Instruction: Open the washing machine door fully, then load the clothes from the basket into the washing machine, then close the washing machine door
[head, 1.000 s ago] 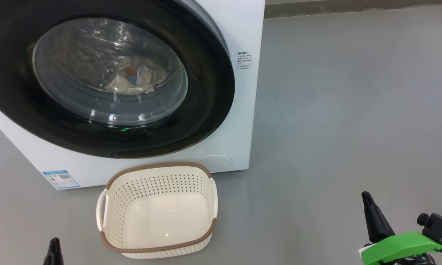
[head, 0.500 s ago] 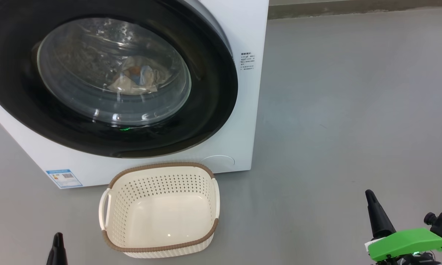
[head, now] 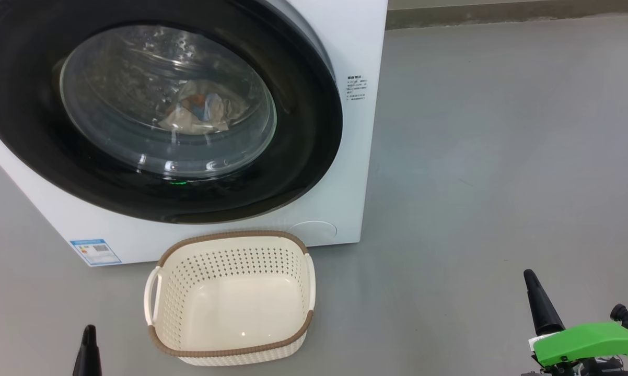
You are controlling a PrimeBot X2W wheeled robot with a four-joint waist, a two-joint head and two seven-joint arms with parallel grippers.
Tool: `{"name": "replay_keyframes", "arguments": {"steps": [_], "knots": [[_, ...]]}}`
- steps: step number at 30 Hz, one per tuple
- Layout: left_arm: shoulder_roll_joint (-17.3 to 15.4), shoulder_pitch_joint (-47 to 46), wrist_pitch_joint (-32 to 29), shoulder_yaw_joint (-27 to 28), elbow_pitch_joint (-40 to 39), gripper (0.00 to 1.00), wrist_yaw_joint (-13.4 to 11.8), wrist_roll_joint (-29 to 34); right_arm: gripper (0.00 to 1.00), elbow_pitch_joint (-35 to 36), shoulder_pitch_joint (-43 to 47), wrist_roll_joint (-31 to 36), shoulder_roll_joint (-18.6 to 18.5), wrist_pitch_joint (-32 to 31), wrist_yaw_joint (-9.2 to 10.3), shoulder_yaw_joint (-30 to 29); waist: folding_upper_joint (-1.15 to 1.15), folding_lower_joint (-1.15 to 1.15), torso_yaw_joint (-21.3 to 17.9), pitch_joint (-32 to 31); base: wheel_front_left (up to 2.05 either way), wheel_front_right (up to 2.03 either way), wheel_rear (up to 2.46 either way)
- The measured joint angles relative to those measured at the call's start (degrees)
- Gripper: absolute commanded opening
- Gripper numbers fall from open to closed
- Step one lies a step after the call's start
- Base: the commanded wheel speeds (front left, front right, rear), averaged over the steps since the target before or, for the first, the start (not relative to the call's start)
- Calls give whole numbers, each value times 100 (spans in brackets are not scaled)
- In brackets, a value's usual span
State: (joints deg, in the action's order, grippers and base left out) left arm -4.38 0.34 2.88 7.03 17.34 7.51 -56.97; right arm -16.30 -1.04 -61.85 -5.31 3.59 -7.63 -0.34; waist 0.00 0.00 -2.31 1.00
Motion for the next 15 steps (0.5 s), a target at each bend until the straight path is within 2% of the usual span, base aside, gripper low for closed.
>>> {"name": "replay_keyframes", "arguments": {"steps": [15], "knots": [[45,-92,-246,-55,-40,0,0,-894,0,21,-79,-749,51,-210,15,-160,0,0,59,-21,0,0,0]]}}
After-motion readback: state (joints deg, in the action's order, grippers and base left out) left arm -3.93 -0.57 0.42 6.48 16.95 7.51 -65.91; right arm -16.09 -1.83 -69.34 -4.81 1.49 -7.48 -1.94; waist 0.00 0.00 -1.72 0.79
